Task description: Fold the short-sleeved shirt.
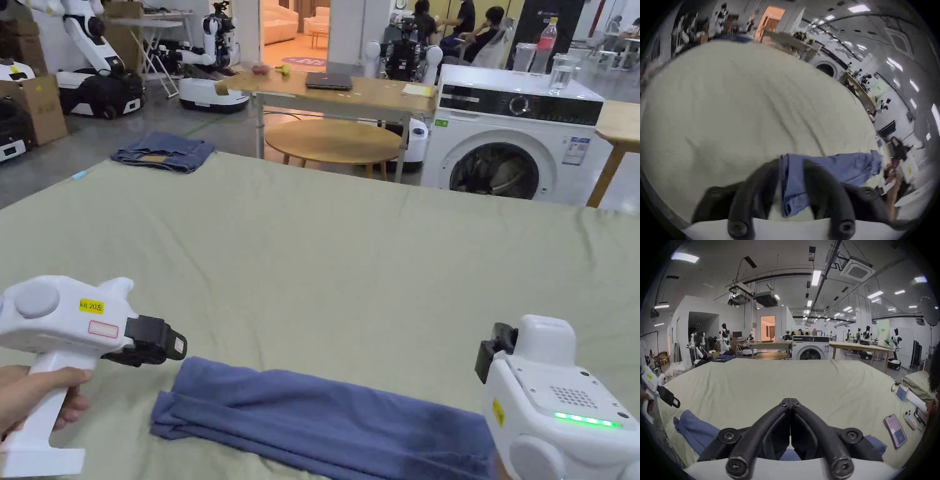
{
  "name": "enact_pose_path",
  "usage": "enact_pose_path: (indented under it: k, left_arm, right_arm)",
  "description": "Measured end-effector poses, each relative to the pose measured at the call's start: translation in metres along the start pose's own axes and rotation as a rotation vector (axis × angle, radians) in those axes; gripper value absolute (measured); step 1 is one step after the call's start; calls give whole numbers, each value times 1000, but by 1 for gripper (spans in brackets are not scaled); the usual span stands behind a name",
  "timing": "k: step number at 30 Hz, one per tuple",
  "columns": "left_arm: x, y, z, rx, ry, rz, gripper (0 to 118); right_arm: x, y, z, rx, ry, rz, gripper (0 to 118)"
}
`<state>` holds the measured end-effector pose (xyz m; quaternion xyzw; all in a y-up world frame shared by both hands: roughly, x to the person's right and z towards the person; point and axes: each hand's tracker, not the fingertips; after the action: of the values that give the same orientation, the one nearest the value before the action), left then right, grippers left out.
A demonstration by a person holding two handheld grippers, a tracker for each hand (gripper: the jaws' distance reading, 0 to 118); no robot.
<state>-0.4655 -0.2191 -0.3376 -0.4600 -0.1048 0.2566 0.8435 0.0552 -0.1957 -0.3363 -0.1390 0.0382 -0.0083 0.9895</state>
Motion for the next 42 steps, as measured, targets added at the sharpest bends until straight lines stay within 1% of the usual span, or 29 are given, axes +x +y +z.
enact_pose_path:
  k: [1, 2, 3, 5, 7, 8, 10, 12, 13, 16, 17, 18, 19, 20, 21, 22, 23, 26, 28, 30, 32, 36, 39, 42]
  left_arm:
    - [-5, 1, -2, -54, -47, 36, 51]
    - [-10, 1, -4, -87, -73, 56, 57]
    - [-14, 0, -7, -128, -109, 87, 60]
    - [-45, 12, -19, -168, -152, 107, 63]
    - [-55, 7, -31, -245, -202, 170, 64]
    - [-52, 1, -35, -277, -204, 180, 64]
    - [-52, -10, -49, -327, -259, 174, 64]
    - [-55, -11, -51, -257, -321, 189, 64]
    - [-57, -11, -54, -240, -357, 227, 64]
    - [-57, -16, -63, -216, -387, 274, 64]
    - [-54, -18, -64, -188, -382, 262, 61]
    - [-47, -21, -65, -171, -365, 240, 50]
    - [-43, -23, -68, -172, -299, 178, 34]
    - [-45, -24, -71, -176, -248, 159, 15]
    - [-49, -26, -73, -174, -249, 173, 7]
    - [-53, -28, -70, -143, -328, 244, 6]
    - [-54, -28, -69, -144, -330, 255, 5]
    - [-56, -19, -64, -136, -292, 202, 3]
    - [-47, -19, -51, -129, -278, 205, 3]
    - [-42, -17, -39, -105, -281, 213, 2]
    - [-28, -15, -26, -70, -299, 187, 2]
    - [-12, -2, -7, -38, -282, 97, 2]
    - [-9, 8, 11, -17, -266, 89, 2]
    - [-15, 20, 31, 22, -169, 49, 2]
  right_arm:
    - [0, -1, -1, -10, 3, -2, 0]
    - [1, -3, -2, -18, 5, -1, 0]
    - [1, -4, -3, -23, 6, 0, 0]
    - [2, -5, -3, -29, 6, 7, 0]
    - [2, -6, -3, -29, 2, 15, 0]
    - [2, -6, -4, -29, 2, 17, 0]
    - [2, -6, -5, -32, 2, 17, 0]
    - [1, -6, -5, -36, 4, 17, 0]
    - [1, -6, -5, -37, 6, 17, 0]
    - [-2, -8, -6, -40, 12, 17, 0]
    - [-4, -8, -7, -41, 14, 17, 0]
    - [-5, -9, -7, -42, 16, 17, 0]
    - [-6, -10, -8, -45, 18, 20, 0]
    - [-7, -11, -8, -48, 20, 21, 0]
    - [-8, -12, -8, -51, 25, 23, 0]
    - [-8, -12, -9, -55, 28, 28, 0]
    - [-9, -13, -9, -55, 28, 33, 0]
    - [-9, -13, -9, -56, 32, 38, 0]
    - [-9, -13, -9, -57, 34, 40, 0]
    - [-8, -12, -10, -57, 33, 42, 0]
    - [-8, -12, -10, -58, 34, 42, 0]
    - [-6, -11, -9, -57, 34, 54, 0]
    - [-4, -11, -9, -59, 29, 57, 0]
    - [-2, -11, -10, -60, 21, 59, 0]
